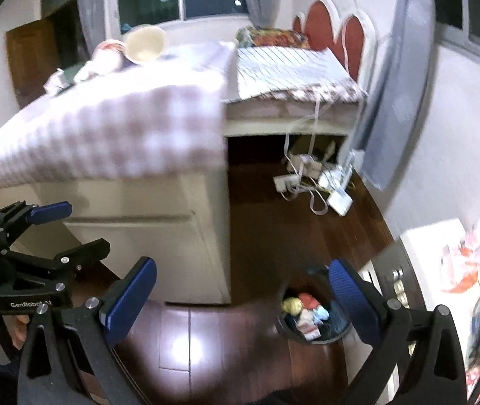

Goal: Collect trash
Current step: 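Move both open tools back to the trash on the bed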

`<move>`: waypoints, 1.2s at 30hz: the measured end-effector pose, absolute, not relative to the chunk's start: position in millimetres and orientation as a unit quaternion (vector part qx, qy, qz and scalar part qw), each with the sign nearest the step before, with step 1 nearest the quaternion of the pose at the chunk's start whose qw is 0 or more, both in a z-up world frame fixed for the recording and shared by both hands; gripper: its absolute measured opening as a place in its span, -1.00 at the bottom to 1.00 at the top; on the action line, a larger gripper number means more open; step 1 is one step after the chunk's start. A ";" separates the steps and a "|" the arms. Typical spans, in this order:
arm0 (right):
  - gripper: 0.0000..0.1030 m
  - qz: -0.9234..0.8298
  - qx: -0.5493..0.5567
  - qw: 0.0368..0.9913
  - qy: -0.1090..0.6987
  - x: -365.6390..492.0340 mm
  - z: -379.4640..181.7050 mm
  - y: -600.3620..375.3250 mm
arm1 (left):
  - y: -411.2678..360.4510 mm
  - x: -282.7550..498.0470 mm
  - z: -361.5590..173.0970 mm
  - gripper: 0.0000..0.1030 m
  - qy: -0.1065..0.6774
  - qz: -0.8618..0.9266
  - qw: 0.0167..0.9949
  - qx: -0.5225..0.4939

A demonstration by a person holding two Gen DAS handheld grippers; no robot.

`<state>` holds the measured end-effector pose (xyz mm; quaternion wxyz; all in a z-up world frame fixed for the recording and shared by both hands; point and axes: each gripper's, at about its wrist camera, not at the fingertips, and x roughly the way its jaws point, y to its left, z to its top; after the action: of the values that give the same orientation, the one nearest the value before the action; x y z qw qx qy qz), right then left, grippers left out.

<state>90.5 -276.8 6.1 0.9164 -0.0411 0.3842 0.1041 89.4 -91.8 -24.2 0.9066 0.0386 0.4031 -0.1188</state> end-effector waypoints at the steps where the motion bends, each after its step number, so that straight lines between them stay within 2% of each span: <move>1: 1.00 0.109 -0.045 0.918 0.378 89.9 13.7 -268.5 | -85.5 87.9 -17.4 0.73 0.397 -0.114 0.910 0.037; 12: 1.00 0.172 -0.028 0.924 0.341 99.7 67.2 -209.8 | -16.3 83.3 32.1 0.81 0.346 -0.048 0.937 0.017; 18: 1.00 0.185 -0.026 0.940 0.285 114.8 100.0 -177.8 | 29.1 88.9 48.4 0.83 0.320 -0.014 0.947 0.001; 26: 1.00 0.177 -0.037 0.943 0.280 153.1 128.0 -145.3 | 78.8 105.0 72.1 0.83 0.305 0.018 0.952 -0.021; 36: 1.00 0.178 -0.037 0.931 0.316 255.3 132.7 -113.6 | 132.9 178.7 84.2 0.83 0.310 0.080 0.946 -0.056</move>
<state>255.3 -113.6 132.7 0.9310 -0.0370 0.3163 0.1784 178.7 132.9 84.2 0.9457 -0.0565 0.3099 0.0795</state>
